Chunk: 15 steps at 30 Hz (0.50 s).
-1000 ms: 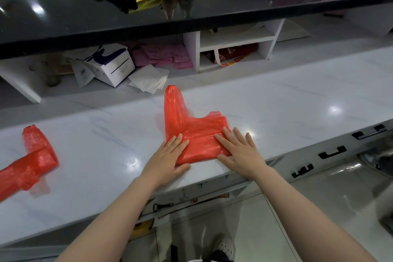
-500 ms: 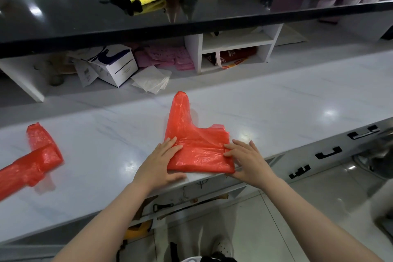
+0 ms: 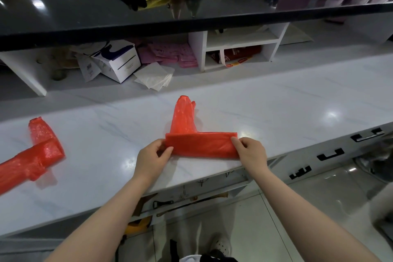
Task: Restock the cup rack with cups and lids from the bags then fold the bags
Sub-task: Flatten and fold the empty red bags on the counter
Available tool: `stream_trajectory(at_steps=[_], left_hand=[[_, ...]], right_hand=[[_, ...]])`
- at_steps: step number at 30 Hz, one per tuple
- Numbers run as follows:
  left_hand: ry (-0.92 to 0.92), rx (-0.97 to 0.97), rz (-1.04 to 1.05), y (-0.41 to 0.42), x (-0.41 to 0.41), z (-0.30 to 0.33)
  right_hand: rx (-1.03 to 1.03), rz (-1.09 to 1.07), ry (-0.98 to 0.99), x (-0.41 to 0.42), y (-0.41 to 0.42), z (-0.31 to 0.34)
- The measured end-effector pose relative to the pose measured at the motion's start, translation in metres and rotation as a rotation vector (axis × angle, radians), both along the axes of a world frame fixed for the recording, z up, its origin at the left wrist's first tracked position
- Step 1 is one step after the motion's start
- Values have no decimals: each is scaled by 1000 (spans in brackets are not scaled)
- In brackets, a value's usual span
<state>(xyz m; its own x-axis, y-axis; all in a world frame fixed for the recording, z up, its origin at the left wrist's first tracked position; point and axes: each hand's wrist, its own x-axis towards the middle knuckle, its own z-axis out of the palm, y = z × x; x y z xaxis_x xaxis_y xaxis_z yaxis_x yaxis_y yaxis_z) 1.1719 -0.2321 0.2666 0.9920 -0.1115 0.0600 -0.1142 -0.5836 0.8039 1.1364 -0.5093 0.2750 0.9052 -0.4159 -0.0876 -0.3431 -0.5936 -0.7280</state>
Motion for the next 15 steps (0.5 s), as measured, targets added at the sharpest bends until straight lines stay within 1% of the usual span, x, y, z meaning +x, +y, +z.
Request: stream_trajectory(at_steps=[5,8,10,13,15], left_hand=[[33,-3,119,-12,4,0],[30,62,121,-21,5,4],[-12,226,87,-27,6,9],[-150,503,33,-31,8,11],[-248,641,-75,-32,12,8]], right_hand=[[-124,-88,10,7,9,-4],[-166,-108,-17,7,12,-8],[-204,-113,-28,7,14,-11],[-241,-116,-62,7,17,-15],[-241,-114,-80,7,17,-17]])
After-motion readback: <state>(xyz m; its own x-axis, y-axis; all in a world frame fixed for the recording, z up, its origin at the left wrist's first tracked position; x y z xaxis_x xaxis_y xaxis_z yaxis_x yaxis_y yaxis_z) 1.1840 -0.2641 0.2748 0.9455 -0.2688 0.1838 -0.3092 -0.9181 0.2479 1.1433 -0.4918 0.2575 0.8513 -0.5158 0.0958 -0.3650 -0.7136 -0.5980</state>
